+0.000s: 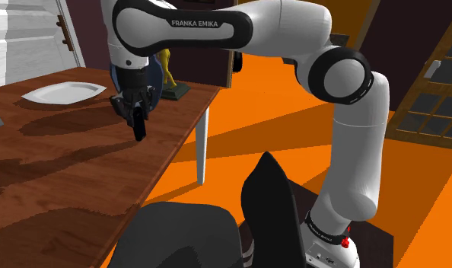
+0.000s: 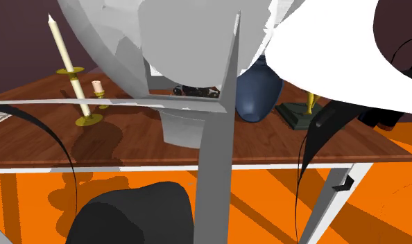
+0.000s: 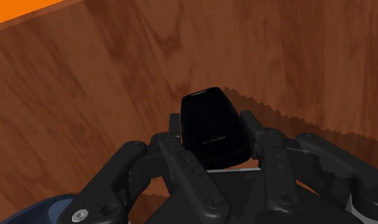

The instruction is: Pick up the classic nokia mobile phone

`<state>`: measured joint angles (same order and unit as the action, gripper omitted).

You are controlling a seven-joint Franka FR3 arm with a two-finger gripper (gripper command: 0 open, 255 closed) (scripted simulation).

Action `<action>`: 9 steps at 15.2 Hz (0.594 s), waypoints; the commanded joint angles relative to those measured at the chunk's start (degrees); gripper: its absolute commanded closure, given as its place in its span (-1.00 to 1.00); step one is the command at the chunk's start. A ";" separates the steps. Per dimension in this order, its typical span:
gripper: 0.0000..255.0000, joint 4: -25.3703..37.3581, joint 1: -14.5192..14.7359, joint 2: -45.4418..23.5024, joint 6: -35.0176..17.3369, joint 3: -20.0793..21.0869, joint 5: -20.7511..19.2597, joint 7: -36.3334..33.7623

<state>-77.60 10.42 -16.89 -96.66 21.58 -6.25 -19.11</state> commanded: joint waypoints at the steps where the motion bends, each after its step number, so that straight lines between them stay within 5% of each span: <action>1: 1.00 2.07 0.24 -0.39 1.71 0.05 -0.14 -0.06; 9: 1.00 12.23 1.59 -3.05 9.31 0.15 -1.16 -0.25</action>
<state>-67.04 11.79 -19.35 -88.49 21.74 -7.19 -19.35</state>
